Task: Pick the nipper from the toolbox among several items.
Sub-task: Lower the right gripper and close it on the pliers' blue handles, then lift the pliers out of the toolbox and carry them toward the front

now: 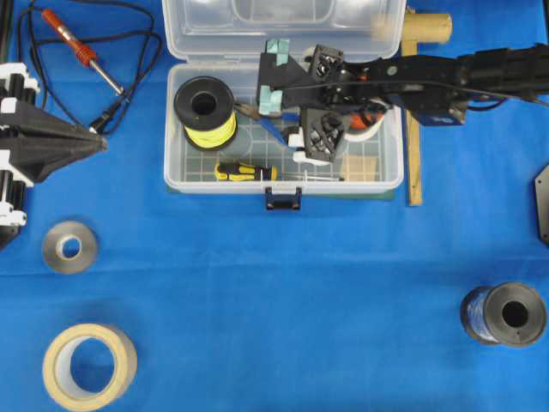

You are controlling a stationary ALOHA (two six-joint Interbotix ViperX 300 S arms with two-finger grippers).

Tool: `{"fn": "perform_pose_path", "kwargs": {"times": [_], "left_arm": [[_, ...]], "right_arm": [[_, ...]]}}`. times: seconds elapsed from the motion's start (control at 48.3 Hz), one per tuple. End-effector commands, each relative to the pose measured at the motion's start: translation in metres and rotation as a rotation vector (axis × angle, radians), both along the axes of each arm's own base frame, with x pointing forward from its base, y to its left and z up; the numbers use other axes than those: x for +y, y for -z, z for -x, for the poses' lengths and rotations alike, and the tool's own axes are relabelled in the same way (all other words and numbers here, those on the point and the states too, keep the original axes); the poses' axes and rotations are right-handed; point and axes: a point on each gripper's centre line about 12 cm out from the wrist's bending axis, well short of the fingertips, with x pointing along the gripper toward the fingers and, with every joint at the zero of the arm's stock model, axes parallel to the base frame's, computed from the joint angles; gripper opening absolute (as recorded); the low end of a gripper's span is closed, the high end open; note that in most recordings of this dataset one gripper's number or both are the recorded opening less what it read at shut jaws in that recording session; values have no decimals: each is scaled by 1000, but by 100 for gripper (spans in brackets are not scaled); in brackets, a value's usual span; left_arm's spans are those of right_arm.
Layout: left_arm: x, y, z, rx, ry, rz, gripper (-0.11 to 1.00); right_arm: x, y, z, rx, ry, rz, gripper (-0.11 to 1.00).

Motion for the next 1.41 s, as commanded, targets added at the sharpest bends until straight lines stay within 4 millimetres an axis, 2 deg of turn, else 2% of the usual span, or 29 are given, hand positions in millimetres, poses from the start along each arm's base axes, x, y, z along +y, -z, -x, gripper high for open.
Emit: {"fn": "perform_pose_path", "kwargs": {"times": [0.0,0.062,0.124,0.186,0.249,0.29,0.394,0.497,0.705,0.932,0.995,1.119,1.264,1.388], "left_arm": [[1,-3,-1,-9,-5,1,0],[1,-3,-1,-6,-5,1,0],[1,-2,-1,-3,-4,-2,0],[1,-2,-1,1,-5,3,0],[1,-2,-1,3,-5,0,0],[1,-2,0,3,-7,3,0],[2,-2,0,1,-10,3,0],[2,-2,0,5,-10,0,0],[2,-2,1,10,-9,11,0],[2,-1,2,16,-9,13,0],[2,-1,2,15,-9,13,0],[2,-1,2,16,-8,12,0],[2,-1,3,18,-8,15,0],[2,-1,3,16,-8,15,0]], "right_arm": [[-2,0,-7,-17,2,3,67],[-2,4,-7,-9,0,3,65],[-2,4,-7,-6,-3,5,58],[-2,4,-7,-5,-5,5,42],[-2,4,-7,-6,-7,7,21],[-2,3,-7,-4,-9,7,13],[-1,-4,-6,-11,-10,10,13],[-1,-22,-4,-39,-10,20,13],[3,-87,9,-141,-10,53,13],[12,-154,36,-262,-3,83,13],[20,-169,46,-300,-10,85,13],[47,-181,58,-345,-60,78,13],[86,-182,64,-405,-129,31,13],[124,-175,66,-421,-198,-26,13]]}}
